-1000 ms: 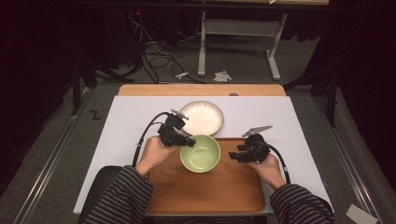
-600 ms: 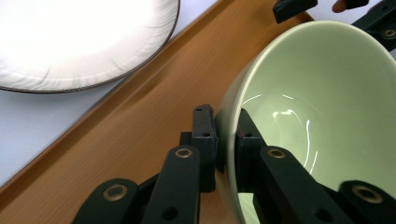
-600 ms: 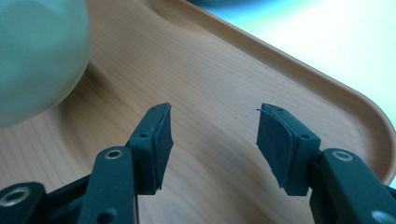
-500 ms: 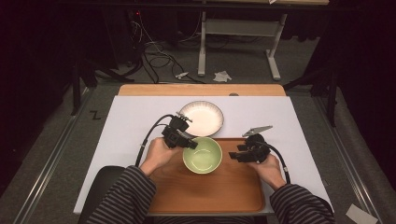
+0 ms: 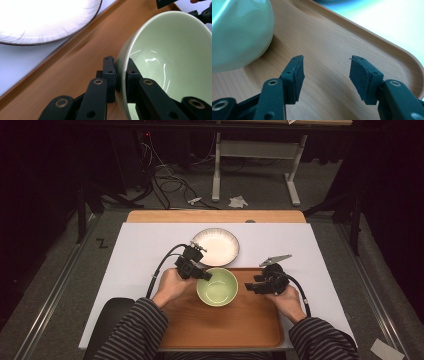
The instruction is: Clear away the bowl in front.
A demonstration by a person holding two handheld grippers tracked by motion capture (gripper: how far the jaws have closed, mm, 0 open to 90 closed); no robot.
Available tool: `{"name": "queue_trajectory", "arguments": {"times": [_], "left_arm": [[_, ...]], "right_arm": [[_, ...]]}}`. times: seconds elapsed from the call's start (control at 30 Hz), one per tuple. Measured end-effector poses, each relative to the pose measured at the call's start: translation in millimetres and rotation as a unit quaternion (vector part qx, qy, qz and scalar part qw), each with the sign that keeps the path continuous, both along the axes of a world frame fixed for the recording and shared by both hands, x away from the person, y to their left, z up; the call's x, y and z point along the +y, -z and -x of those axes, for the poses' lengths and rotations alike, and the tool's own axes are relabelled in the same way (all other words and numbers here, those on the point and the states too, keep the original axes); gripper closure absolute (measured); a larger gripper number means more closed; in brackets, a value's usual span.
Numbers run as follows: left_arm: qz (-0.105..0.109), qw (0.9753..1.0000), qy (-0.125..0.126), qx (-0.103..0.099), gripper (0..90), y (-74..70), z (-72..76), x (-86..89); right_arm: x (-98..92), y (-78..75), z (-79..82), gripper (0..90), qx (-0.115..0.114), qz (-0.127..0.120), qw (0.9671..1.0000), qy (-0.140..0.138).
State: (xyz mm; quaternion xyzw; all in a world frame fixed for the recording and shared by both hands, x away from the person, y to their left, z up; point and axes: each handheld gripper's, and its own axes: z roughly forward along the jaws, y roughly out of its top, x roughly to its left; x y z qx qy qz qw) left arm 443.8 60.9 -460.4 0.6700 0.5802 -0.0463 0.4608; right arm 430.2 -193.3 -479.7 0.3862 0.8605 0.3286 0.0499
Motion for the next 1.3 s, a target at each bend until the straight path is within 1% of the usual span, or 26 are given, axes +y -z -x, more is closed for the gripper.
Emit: {"name": "queue_trajectory", "arguments": {"times": [0.1,0.4,0.53,0.77,1.03,1.3], "left_arm": [[0.002,1.0000,-0.002,0.001,83.0,0.7,-0.6,-0.7],[0.002,1.0000,-0.006,0.007,83.0,4.9,-2.0,-2.4],[-0.002,0.9999,-0.004,0.009,83.0,7.6,-2.7,-2.7],[-0.003,0.9999,-0.009,0.012,83.0,10.6,-4.0,-4.6],[-0.008,0.9998,-0.009,0.014,82.9,14.3,-5.5,-5.1],[-0.004,0.9998,-0.013,0.017,82.9,16.3,-6.5,-5.8]], "right_arm": [[-0.6,0.7,-0.6,46.6,-0.003,0.001,1.0000,-0.002],[-0.7,0.9,-1.0,46.6,-0.003,0.002,1.0000,-0.001],[-0.5,0.6,-0.7,46.6,-0.003,0.001,1.0000,0.000],[-0.7,0.5,-0.9,46.5,-0.003,0.000,1.0000,-0.001],[-0.7,0.7,-0.9,46.6,-0.004,0.002,1.0000,-0.003],[-0.2,0.7,-0.5,46.5,-0.002,0.001,1.0000,-0.001]]}}
